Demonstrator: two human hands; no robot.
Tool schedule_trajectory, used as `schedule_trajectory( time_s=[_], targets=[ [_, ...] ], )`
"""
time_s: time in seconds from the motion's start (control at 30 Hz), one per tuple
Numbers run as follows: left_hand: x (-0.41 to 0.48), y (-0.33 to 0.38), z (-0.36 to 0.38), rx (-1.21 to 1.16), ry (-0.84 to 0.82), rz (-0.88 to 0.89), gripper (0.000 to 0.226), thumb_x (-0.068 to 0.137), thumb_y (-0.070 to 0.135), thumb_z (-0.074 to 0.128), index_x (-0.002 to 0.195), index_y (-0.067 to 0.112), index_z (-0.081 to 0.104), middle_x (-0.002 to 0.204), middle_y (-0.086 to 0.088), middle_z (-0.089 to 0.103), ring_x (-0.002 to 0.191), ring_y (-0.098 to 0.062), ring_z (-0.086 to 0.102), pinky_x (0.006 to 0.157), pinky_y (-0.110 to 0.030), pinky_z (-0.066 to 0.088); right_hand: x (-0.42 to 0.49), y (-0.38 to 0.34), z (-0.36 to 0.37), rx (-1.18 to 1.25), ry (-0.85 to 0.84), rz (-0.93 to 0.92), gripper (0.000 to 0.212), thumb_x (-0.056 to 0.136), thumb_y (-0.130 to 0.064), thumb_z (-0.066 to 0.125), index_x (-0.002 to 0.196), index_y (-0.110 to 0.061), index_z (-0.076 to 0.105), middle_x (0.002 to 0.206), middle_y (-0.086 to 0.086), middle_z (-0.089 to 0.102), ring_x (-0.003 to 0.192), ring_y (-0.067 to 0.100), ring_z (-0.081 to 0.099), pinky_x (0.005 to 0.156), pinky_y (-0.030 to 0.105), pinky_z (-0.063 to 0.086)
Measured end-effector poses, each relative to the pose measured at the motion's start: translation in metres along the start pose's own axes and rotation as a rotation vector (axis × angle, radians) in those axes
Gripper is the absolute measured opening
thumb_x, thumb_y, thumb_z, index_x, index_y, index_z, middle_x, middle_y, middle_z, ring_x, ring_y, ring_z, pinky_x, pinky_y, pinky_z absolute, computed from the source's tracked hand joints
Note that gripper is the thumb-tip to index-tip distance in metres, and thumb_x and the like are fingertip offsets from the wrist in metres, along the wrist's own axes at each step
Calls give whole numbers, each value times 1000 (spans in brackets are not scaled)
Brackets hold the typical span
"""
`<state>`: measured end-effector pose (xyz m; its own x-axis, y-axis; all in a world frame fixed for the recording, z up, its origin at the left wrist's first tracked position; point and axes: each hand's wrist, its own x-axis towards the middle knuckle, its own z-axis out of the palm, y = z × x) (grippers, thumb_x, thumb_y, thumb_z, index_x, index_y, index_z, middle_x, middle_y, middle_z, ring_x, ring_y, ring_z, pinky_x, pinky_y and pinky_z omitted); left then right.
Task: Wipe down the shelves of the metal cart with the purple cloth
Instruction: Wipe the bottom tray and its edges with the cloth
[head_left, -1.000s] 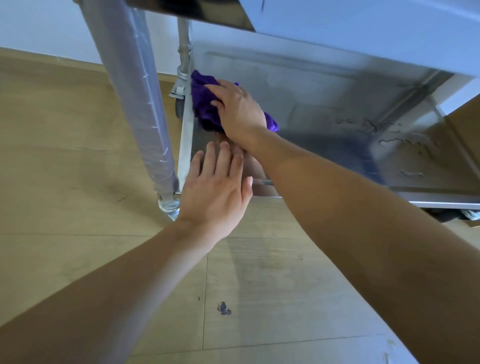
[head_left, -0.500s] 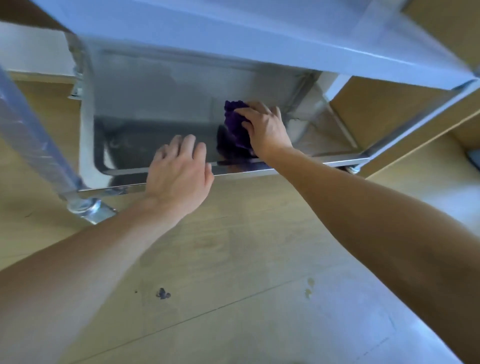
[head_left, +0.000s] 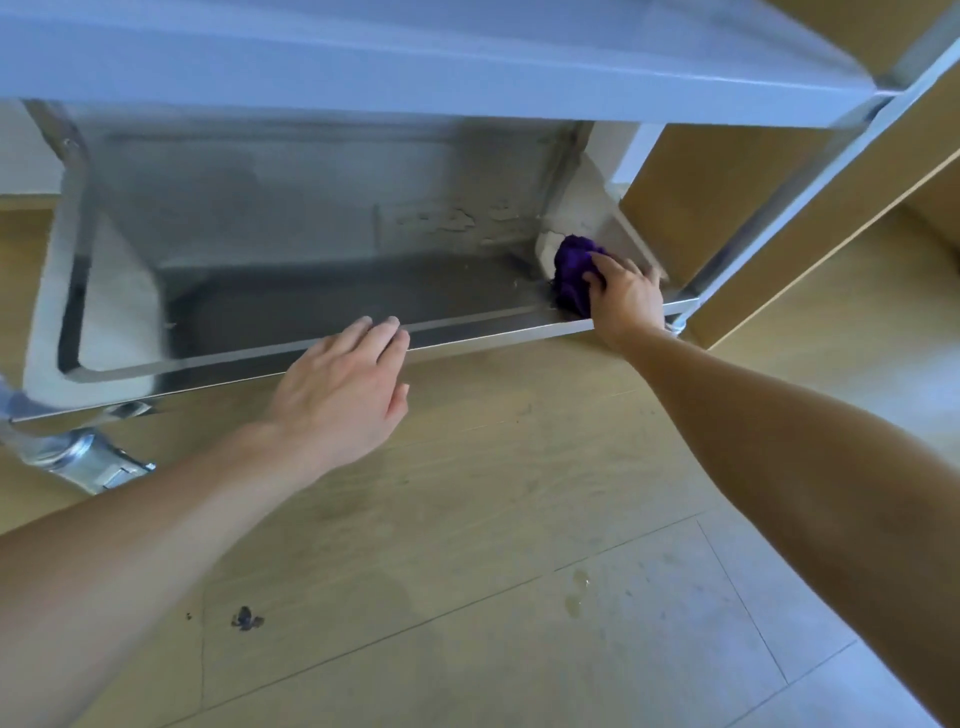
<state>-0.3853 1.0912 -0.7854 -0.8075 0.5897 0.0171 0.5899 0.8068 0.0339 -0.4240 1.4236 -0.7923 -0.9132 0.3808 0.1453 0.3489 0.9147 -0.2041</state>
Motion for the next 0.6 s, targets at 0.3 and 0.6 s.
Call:
schedule_trajectory(
  time_s=[0.3,0.6],
  targets=[
    [42,44,10,37,104,10,44,89,27,54,124,1,57,130,-12,57,118,-31,56,87,-45,50,-1,-62,31,42,-84,-340,46,99,-52,38,142,-38,44,156,-3,33,146,23,21,117,48,22],
    [66,46,-8,57,25,-5,20,88,19,49,97,13,66,102,1,59,84,-22,59,49,-30,45,69,28,13,42,-97,3,42,103,-35,36,145,-27,40,154,6,33,144,31,24,115,52,24]
  ],
)
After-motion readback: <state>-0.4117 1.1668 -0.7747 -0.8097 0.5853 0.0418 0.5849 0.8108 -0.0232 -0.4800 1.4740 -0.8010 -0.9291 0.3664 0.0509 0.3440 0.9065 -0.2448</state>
